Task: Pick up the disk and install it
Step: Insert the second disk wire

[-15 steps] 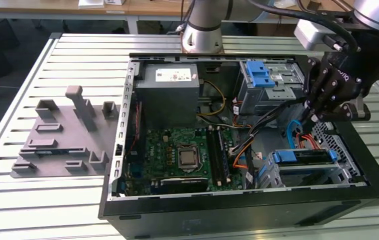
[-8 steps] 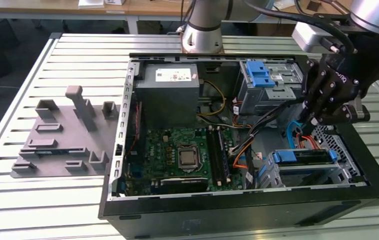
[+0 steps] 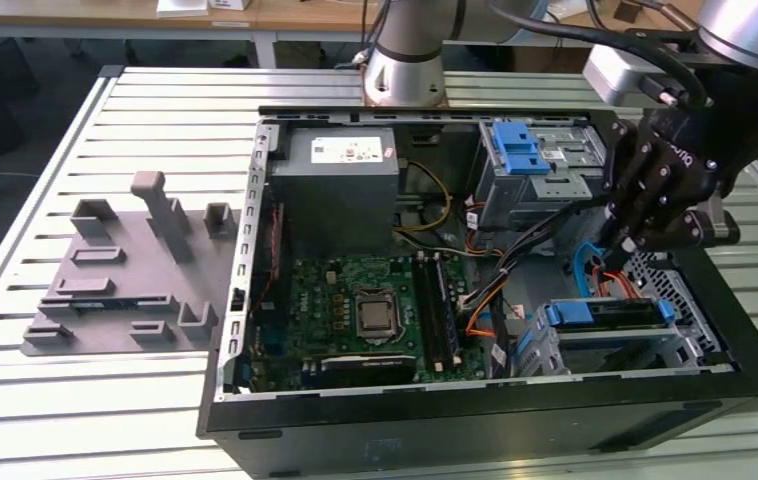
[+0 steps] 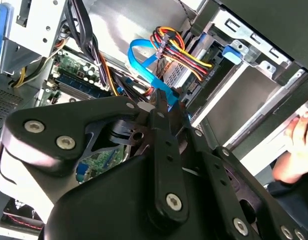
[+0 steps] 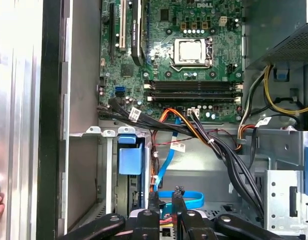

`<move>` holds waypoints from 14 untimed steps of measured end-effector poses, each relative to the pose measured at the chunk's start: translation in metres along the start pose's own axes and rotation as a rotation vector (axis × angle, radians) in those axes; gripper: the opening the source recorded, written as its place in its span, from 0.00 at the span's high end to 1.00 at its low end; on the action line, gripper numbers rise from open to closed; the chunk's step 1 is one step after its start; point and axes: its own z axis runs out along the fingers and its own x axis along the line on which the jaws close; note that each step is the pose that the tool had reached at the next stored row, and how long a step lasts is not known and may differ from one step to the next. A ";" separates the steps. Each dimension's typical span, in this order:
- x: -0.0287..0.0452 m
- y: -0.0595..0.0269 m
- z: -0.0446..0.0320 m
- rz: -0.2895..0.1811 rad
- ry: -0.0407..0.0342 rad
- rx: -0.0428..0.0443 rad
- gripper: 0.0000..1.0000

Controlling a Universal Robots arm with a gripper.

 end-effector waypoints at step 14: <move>-0.0013 -0.0015 0.0041 0.001 0.0292 0.0001 0.75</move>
